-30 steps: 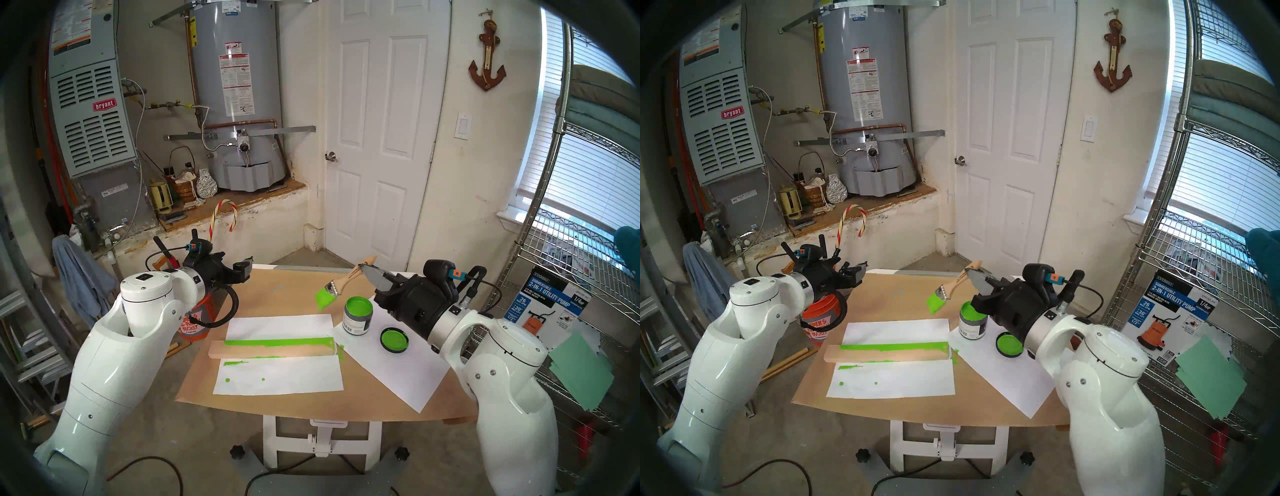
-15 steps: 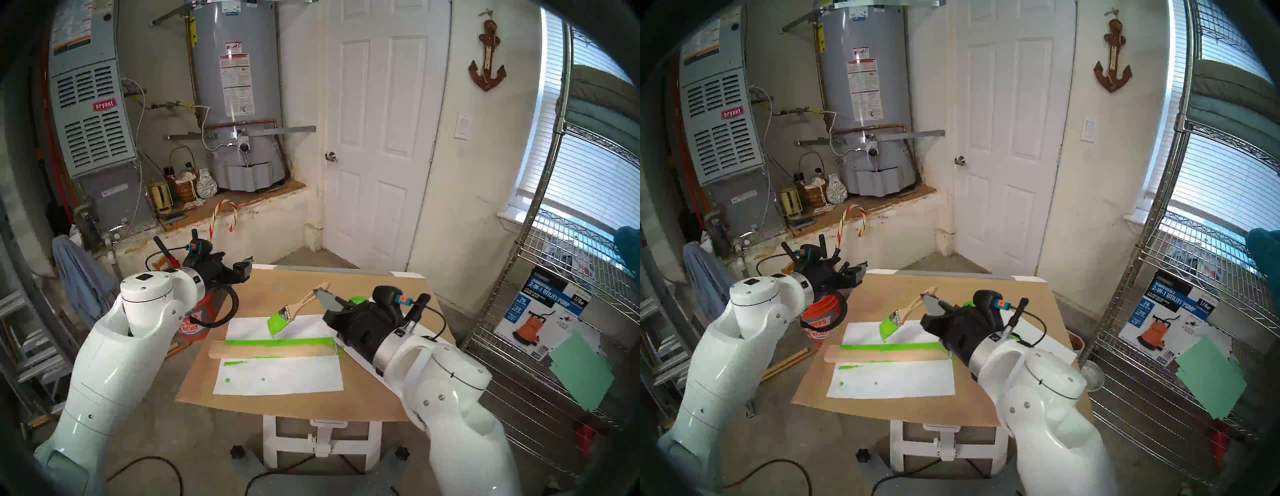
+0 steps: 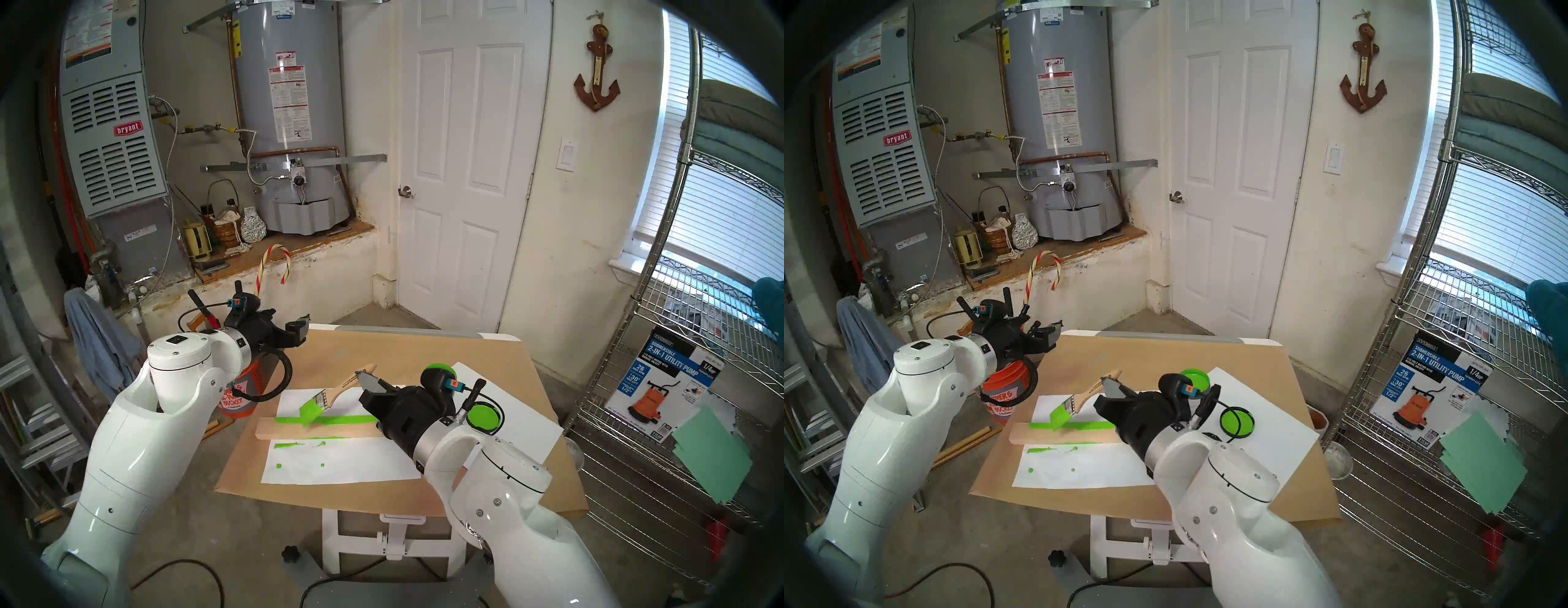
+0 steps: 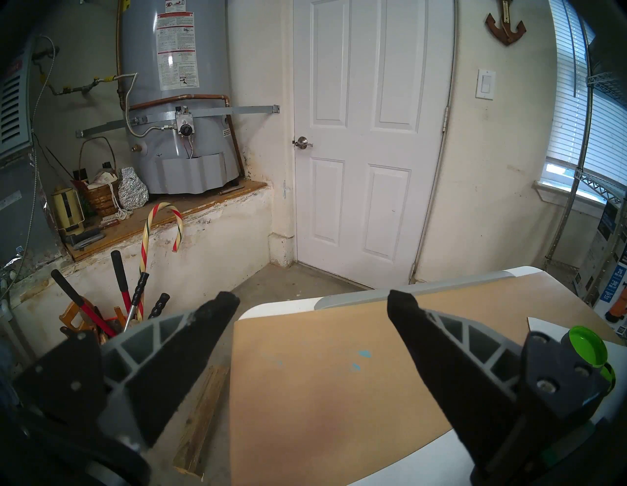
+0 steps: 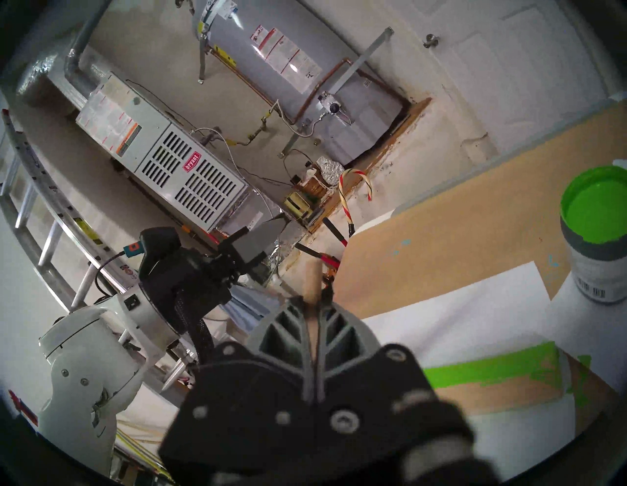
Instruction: Pick up brush, dip the brush into paint, and paint the wood
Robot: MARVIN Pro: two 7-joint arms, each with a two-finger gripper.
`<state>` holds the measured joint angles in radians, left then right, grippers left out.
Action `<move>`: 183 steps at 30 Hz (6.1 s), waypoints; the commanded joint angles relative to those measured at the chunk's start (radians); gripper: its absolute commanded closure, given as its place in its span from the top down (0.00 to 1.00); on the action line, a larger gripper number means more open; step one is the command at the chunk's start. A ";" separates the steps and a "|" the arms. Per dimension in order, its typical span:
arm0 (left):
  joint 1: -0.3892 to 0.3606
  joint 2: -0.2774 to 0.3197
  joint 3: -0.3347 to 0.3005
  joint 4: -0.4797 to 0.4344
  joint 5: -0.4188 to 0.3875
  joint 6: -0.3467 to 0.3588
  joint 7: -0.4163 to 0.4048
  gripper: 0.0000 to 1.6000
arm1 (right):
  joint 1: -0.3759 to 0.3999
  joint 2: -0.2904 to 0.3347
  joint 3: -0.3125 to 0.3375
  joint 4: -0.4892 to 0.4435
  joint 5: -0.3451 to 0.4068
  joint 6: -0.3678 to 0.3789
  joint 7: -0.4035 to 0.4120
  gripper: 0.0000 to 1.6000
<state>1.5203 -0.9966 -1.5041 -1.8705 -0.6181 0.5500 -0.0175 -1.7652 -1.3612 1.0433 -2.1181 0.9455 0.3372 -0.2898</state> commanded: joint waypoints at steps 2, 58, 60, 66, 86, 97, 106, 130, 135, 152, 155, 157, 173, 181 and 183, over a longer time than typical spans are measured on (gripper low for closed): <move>-0.009 0.002 -0.009 -0.017 -0.002 -0.002 0.001 1.00 | 0.088 0.019 -0.090 0.042 0.071 -0.099 -0.049 0.00; -0.009 0.002 -0.009 -0.017 -0.002 -0.002 0.001 1.00 | 0.259 0.049 -0.302 0.152 0.197 -0.269 -0.213 0.00; -0.009 0.002 -0.009 -0.017 -0.002 -0.002 0.001 1.00 | 0.260 0.049 -0.305 0.157 0.197 -0.272 -0.216 0.00; -0.009 0.002 -0.009 -0.017 -0.002 -0.002 0.001 1.00 | 0.259 0.051 -0.306 0.160 0.197 -0.279 -0.222 0.00; -0.009 0.002 -0.009 -0.017 -0.002 -0.002 0.001 1.00 | 0.271 0.043 -0.315 0.192 0.200 -0.287 -0.238 0.00; -0.009 0.002 -0.009 -0.017 -0.002 -0.002 0.001 1.00 | 0.256 0.067 -0.316 0.183 0.162 -0.297 -0.243 0.00; -0.009 0.002 -0.009 -0.017 -0.002 -0.002 0.001 1.00 | 0.243 0.098 -0.320 0.148 0.135 -0.298 -0.257 0.00; -0.009 0.002 -0.009 -0.017 -0.002 -0.002 0.001 1.00 | 0.223 0.177 -0.341 0.086 0.044 -0.319 -0.323 0.00; -0.009 0.002 -0.009 -0.017 -0.002 -0.002 0.001 1.00 | 0.219 0.193 -0.344 0.077 0.028 -0.325 -0.329 0.00; -0.009 0.002 -0.009 -0.017 -0.002 -0.002 0.001 1.00 | 0.185 0.260 -0.317 0.024 0.019 -0.344 -0.345 0.00; -0.009 0.002 -0.009 -0.017 -0.002 -0.002 0.001 1.00 | 0.179 0.271 -0.311 0.018 0.016 -0.345 -0.344 0.00; -0.009 0.002 -0.009 -0.017 -0.002 -0.002 0.001 1.00 | 0.175 0.277 -0.310 0.017 0.009 -0.348 -0.344 0.00; -0.009 0.002 -0.009 -0.017 -0.002 -0.002 0.001 1.00 | 0.131 0.359 -0.264 -0.025 -0.010 -0.367 -0.331 0.00; -0.009 0.002 -0.009 -0.017 -0.002 -0.002 0.001 1.00 | 0.114 0.385 -0.246 -0.036 -0.020 -0.373 -0.332 0.00; -0.009 0.002 -0.009 -0.017 -0.002 -0.002 0.001 1.00 | 0.110 0.392 -0.239 -0.041 -0.019 -0.374 -0.331 0.00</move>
<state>1.5203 -0.9966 -1.5042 -1.8708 -0.6183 0.5501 -0.0174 -1.6485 -0.9890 0.7900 -2.1245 0.9308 -0.0244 -0.6225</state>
